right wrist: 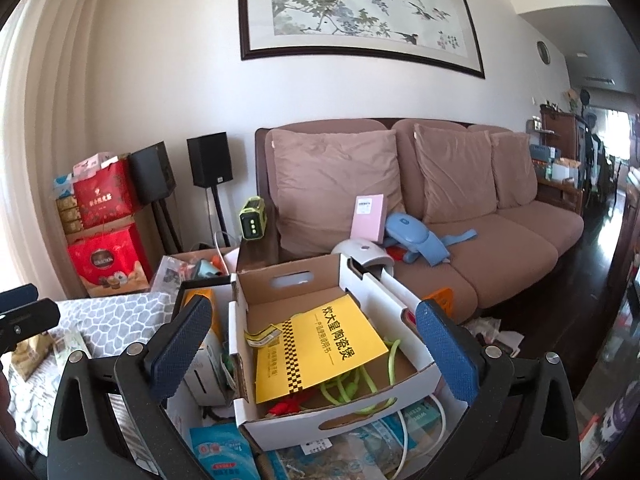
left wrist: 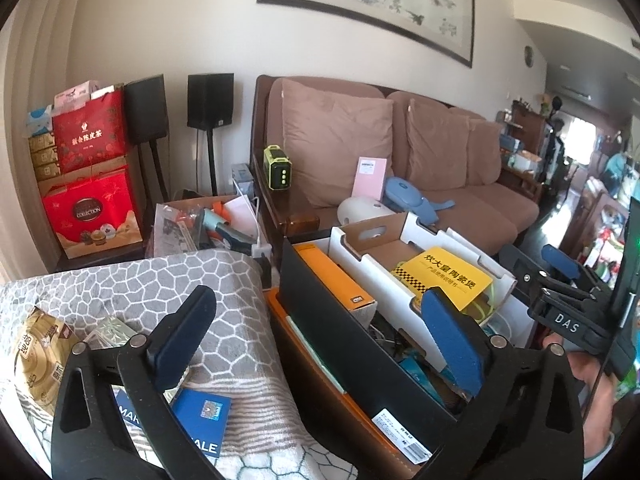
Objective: Organize objects
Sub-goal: 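Move both open tools toward the grey patterned bed, then lower the right tool onto the blue MARK FAIRWHALE card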
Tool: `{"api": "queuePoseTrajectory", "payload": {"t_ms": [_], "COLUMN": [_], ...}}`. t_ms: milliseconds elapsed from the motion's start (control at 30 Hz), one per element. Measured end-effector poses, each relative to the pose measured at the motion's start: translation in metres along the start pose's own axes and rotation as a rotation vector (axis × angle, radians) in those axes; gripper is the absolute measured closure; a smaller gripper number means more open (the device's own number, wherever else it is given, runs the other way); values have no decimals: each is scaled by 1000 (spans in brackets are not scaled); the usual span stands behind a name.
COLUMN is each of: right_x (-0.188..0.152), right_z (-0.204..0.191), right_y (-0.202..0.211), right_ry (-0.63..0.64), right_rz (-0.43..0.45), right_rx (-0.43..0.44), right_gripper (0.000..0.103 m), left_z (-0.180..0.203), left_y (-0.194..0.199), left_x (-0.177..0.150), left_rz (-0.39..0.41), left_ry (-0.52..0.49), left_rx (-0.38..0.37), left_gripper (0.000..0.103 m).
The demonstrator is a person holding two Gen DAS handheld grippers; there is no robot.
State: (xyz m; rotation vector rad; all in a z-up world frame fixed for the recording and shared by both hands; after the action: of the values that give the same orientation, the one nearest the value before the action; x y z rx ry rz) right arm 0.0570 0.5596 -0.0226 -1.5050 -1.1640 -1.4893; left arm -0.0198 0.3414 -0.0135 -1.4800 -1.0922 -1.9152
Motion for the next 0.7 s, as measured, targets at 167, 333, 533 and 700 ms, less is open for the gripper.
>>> {"api": "queuePoseTrajectory", "payload": {"t_ms": [167, 333, 533, 700], "right_x": [0, -2, -5, -5], "right_z": [-1, 0, 3, 2], "right_y": [0, -3, -4, -4], "right_ry": [8, -5, -30, -44], "right_rz": [2, -10, -28, -27], "right_rx": [-2, 2, 17, 30], "right_gripper": [0, 0, 0, 0], "left_z": [-3, -5, -13, -22], "left_y": [-3, -3, -1, 1], "left_x": [-2, -4, -7, -8], "left_rz": [-18, -18, -5, -3], "left_ry": [-19, -21, -12, 22], "left_rx": [25, 28, 48, 53], "left_gripper": [0, 0, 0, 0]}}
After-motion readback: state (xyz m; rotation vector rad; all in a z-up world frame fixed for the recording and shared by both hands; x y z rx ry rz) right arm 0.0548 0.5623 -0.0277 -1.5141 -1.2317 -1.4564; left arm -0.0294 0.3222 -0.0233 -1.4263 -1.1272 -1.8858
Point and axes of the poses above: each gripper's, at about its wrist camera, not at the fingertips, and y roughly against the way its jaws point, z to its right, x to its top, the point moved 6 cm from there along -y, roughly the way its jaws point, and after that the axes turned 14 degrees about z, right-handed, at the moved point
